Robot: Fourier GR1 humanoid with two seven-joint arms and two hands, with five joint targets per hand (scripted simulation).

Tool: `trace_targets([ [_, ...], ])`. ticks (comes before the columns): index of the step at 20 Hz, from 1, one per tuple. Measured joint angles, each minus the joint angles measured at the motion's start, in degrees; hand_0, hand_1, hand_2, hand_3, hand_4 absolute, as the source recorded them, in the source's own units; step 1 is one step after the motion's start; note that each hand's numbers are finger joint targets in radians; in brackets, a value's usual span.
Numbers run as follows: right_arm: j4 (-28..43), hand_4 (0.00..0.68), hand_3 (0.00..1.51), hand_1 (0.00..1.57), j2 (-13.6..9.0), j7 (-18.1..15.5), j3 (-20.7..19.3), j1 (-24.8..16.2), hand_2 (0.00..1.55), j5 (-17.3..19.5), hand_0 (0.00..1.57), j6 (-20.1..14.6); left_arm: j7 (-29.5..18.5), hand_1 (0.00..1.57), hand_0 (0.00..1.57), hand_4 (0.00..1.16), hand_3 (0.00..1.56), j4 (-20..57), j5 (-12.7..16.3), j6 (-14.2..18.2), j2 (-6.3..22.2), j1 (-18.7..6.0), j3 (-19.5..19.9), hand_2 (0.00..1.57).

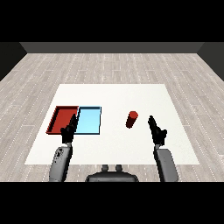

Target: Pick the red can and put it in the red box

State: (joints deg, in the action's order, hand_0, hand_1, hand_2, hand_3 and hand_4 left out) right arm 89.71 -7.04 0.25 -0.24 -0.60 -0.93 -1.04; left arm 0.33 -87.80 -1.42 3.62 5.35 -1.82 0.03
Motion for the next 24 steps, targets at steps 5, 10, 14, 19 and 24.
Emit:
trace_targets([
  [5,-5.2,0.0,0.0,0.0,-1.7,-1.1,-3.6,4.3,0.0,-1.0,0.0,2.8,-0.5,0.0,0.0,0.0,0.0,-0.9,0.0,-1.2,-0.1,0.9,0.5,0.0],
  [10,-7.1,0.0,0.0,0.0,-2.1,-8.1,-6.7,8.3,0.0,-6.4,0.0,7.8,-9.5,0.0,0.0,0.0,0.0,-5.2,2.4,-2.1,-1.3,1.0,1.6,0.0],
  [14,-11.8,0.0,0.0,0.0,-2.6,-15.0,-8.5,10.3,0.0,-8.3,0.0,11.2,-17.3,0.0,0.0,0.0,0.0,-3.6,3.0,-3.0,-2.1,1.4,2.2,0.0],
  [19,-14.4,0.0,0.0,0.0,-4.0,-17.6,-10.0,11.5,0.0,-9.3,0.0,13.8,-19.9,0.0,0.0,0.0,0.0,-3.9,3.8,-3.8,-2.2,1.9,2.8,0.0],
  [24,-14.6,0.0,0.0,0.0,-3.6,-17.9,-10.1,11.9,0.0,-9.3,0.0,13.8,-22.2,0.0,0.0,0.0,0.0,-3.0,3.5,-4.1,-2.6,2.2,2.7,0.0],
])
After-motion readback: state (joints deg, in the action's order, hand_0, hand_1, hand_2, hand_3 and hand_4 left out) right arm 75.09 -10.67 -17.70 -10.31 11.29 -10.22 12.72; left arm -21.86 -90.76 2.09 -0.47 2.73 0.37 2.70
